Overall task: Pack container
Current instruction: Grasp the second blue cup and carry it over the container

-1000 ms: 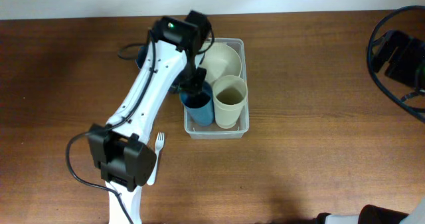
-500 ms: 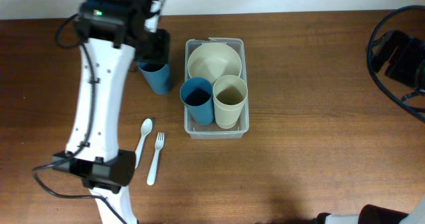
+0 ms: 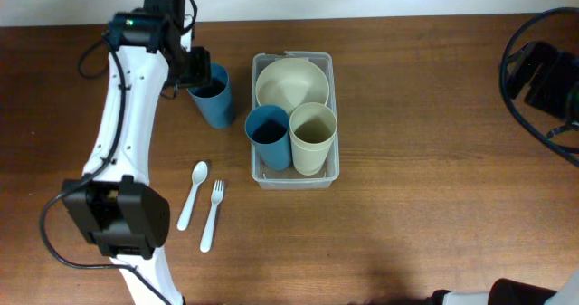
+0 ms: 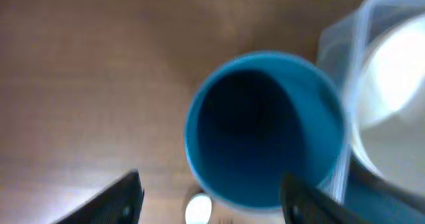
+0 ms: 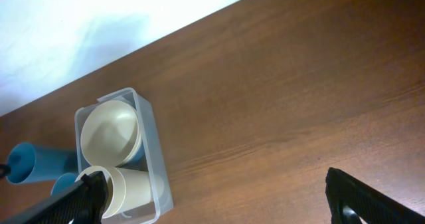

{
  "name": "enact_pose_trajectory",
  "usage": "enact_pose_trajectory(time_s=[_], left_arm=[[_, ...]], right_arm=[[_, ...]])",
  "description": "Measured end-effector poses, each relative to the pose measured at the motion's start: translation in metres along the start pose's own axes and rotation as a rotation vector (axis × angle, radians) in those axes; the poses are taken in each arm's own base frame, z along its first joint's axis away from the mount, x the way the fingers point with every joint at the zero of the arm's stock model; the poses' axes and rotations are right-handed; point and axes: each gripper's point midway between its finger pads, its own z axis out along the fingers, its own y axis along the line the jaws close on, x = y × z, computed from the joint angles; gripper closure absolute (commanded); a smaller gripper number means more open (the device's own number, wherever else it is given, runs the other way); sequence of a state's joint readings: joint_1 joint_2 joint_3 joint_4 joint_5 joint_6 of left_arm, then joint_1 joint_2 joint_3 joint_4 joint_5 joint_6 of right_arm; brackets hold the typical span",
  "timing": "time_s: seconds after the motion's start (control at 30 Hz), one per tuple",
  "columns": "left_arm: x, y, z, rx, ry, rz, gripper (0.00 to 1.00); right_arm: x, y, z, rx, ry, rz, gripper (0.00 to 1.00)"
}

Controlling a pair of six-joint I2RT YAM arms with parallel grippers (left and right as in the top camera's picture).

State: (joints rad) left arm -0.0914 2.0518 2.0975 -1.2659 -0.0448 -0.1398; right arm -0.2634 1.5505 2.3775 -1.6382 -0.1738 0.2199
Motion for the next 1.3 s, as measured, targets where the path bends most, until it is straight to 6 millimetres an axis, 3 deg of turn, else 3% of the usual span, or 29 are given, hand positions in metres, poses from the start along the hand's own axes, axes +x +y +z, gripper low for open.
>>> enact_pose_trajectory(time_s=[0.23, 0.4, 0.5, 0.6, 0.7, 0.77, 0.9, 1.0, 1.17, 1.3], left_arm=[[0.003, 0.010, 0.022, 0.009, 0.010, -0.029, 0.42], [0.013, 0.011, 0.035, 0.008, 0.058, -0.029, 0.43], [0.022, 0.010, 0.057, 0.008, 0.119, -0.031, 0.53], [0.033, 0.010, 0.081, 0.001, 0.182, -0.034, 0.77], [0.036, 0.010, 0.086, 0.002, 0.197, -0.033, 0.94], [0.037, 0.010, 0.085, 0.001, 0.204, -0.035, 0.99], [0.047, 0.010, 0.075, -0.001, 0.254, -0.028, 0.98], [0.046, 0.011, 0.055, -0.004, 0.270, -0.019, 0.99], [0.033, 0.007, 0.009, 0.000, 0.232, 0.013, 0.98], [0.028, -0.013, -0.044, 0.016, 0.164, 0.072, 0.99]], right_arm=[[0.000, 0.000, 0.000, 0.000, 0.000, 0.000, 0.01], [0.000, 0.000, 0.000, 0.000, 0.000, 0.000, 0.01], [0.000, 0.000, 0.000, 0.000, 0.000, 0.001, 0.01], [0.000, 0.000, 0.000, 0.000, 0.000, 0.000, 0.01], [0.000, 0.000, 0.000, 0.000, 0.000, 0.000, 0.01], [0.000, 0.000, 0.000, 0.000, 0.000, 0.001, 0.01], [0.000, 0.000, 0.000, 0.000, 0.001, 0.001, 0.01], [0.000, 0.000, 0.000, 0.000, 0.000, 0.000, 0.01], [0.000, 0.000, 0.000, 0.000, 0.000, 0.001, 0.01], [0.000, 0.000, 0.000, 0.000, 0.000, 0.000, 0.01]])
